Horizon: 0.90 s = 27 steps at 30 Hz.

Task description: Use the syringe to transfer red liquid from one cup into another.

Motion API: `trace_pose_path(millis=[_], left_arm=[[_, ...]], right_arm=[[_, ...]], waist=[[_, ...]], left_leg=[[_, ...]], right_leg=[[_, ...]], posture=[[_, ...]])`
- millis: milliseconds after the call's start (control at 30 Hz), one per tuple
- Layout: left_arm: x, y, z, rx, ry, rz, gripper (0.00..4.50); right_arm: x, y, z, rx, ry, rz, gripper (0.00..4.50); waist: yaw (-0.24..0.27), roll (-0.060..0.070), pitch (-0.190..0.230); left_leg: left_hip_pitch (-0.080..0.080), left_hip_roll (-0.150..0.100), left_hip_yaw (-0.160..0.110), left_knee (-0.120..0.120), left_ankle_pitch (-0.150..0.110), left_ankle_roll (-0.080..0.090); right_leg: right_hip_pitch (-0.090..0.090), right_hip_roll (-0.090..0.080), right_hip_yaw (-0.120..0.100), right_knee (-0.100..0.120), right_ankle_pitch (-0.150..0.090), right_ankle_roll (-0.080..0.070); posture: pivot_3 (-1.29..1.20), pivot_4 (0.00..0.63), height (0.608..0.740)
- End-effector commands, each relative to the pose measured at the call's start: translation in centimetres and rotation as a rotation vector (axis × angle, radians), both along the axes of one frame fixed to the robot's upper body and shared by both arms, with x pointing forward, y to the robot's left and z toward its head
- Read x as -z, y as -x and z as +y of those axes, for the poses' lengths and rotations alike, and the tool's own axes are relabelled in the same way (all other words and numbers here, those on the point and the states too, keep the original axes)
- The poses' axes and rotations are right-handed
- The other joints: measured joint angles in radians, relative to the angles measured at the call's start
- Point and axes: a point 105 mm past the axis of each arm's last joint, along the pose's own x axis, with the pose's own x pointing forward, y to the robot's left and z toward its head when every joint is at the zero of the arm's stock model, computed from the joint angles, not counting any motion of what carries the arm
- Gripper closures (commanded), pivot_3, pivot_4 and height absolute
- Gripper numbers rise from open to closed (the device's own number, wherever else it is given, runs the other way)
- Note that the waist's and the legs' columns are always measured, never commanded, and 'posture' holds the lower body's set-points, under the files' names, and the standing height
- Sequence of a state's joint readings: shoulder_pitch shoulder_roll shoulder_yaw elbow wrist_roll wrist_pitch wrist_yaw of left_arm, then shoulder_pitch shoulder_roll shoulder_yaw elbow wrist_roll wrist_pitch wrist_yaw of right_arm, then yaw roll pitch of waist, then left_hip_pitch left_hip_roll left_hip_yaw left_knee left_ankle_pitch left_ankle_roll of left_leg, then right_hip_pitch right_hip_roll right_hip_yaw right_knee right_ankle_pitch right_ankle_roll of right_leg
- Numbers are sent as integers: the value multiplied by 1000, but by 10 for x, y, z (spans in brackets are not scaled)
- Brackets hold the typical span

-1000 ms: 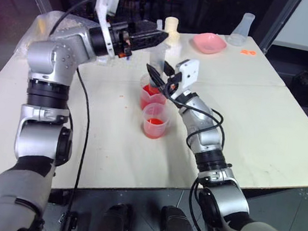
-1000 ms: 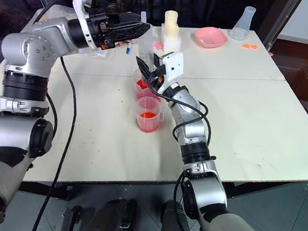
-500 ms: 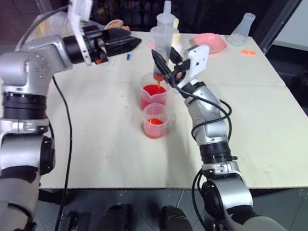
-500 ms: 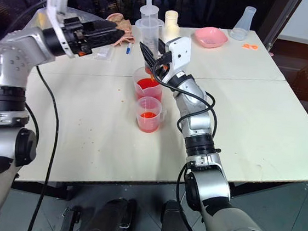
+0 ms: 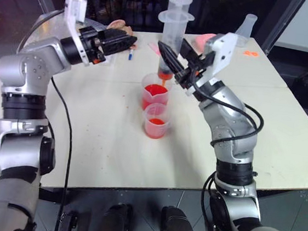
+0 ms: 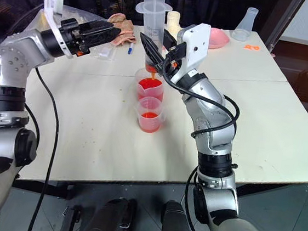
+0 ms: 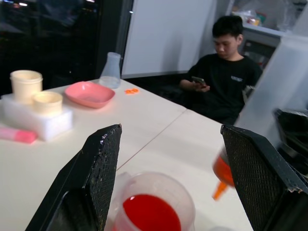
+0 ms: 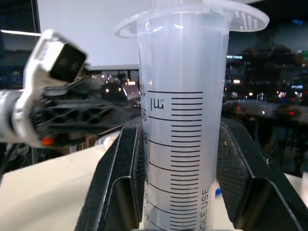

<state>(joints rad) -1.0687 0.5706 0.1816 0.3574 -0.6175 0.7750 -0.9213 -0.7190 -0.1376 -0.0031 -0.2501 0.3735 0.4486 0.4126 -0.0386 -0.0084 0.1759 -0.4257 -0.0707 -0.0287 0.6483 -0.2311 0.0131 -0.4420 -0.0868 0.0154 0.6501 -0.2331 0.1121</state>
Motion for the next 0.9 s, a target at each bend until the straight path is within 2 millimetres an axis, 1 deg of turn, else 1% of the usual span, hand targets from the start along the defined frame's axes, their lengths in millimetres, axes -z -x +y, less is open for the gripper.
trace_pose_path(millis=[33,133,200,267,333,700,900], left_arm=[[-19,1,-6,22,3,-59,1027],[-21,3,-14,66,-11,-58,1027],[-21,3,-16,73,-16,-55,1027],[-24,4,-21,93,-18,-58,1027],[-27,7,-26,119,-20,-63,1027],[-27,16,-54,219,-42,-70,1027],[-33,15,-56,225,-28,-78,1027]], right_arm=[[-3,12,-1,3,-15,-11,3062],[13,12,-2,23,-6,29,3062],[19,12,-1,29,-1,42,3062],[30,12,0,36,-5,70,3062],[36,13,0,38,-8,82,3062],[41,17,6,28,8,73,3062],[43,16,6,29,19,72,3062]], waist=[[-1,0,0],[-2,0,0],[-2,0,0],[-3,0,0],[-2,0,0],[-2,0,0],[-1,0,0]], left_leg=[[0,0,0,0,0,0],[0,0,0,0,0,1],[0,0,0,0,0,1],[0,0,1,0,0,1],[0,0,0,0,0,1],[0,0,1,1,0,1],[0,0,1,1,0,1]], right_leg=[[0,0,0,0,0,0],[0,0,0,0,0,0],[0,0,0,0,0,0],[0,0,0,0,0,0],[0,1,0,0,0,0],[0,1,0,0,0,0],[0,1,0,0,0,0]], posture=[[0,150,740],[0,150,740],[0,150,740],[0,150,740],[0,150,740],[0,150,740],[0,150,740]])
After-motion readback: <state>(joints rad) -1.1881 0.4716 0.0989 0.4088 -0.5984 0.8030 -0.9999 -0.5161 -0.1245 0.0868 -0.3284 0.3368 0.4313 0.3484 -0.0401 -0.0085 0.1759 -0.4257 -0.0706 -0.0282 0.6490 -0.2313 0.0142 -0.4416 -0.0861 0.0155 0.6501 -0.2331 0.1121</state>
